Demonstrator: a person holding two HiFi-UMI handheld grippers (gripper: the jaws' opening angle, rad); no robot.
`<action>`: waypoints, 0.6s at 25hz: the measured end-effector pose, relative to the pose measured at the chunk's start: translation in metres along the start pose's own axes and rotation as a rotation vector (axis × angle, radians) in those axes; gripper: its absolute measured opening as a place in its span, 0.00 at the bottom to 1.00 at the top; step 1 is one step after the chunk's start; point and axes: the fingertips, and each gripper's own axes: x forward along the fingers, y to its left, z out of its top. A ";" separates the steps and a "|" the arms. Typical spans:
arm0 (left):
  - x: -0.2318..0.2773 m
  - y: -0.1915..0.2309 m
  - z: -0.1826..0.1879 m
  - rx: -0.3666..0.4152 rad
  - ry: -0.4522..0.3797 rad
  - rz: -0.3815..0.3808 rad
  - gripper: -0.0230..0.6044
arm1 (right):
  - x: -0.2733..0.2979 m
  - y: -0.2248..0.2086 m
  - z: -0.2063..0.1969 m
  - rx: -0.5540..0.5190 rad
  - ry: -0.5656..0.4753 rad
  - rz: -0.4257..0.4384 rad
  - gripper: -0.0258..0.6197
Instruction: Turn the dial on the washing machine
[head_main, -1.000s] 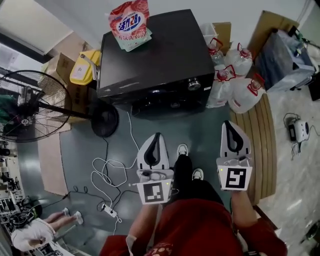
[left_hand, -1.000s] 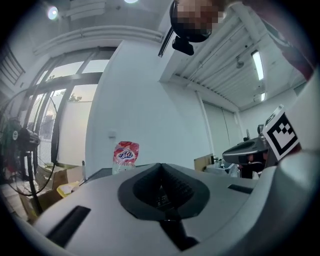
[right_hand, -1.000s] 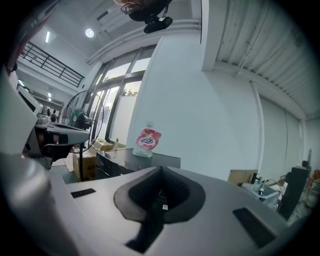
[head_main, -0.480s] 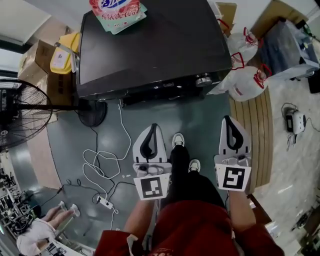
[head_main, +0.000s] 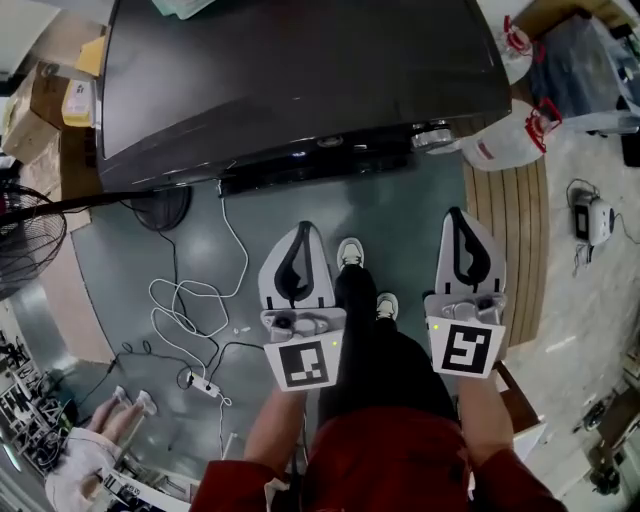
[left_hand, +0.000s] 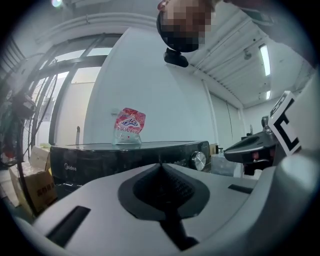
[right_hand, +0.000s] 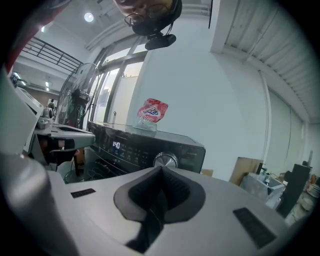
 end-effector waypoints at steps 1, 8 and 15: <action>0.002 0.000 -0.007 -0.002 0.003 -0.001 0.05 | 0.004 0.001 -0.005 -0.003 -0.001 -0.002 0.05; 0.013 -0.006 -0.043 0.051 0.016 -0.022 0.05 | 0.028 0.006 -0.031 -0.018 0.017 -0.003 0.05; 0.014 -0.013 -0.062 0.030 0.042 -0.047 0.05 | 0.035 0.009 -0.051 -0.022 0.041 0.001 0.05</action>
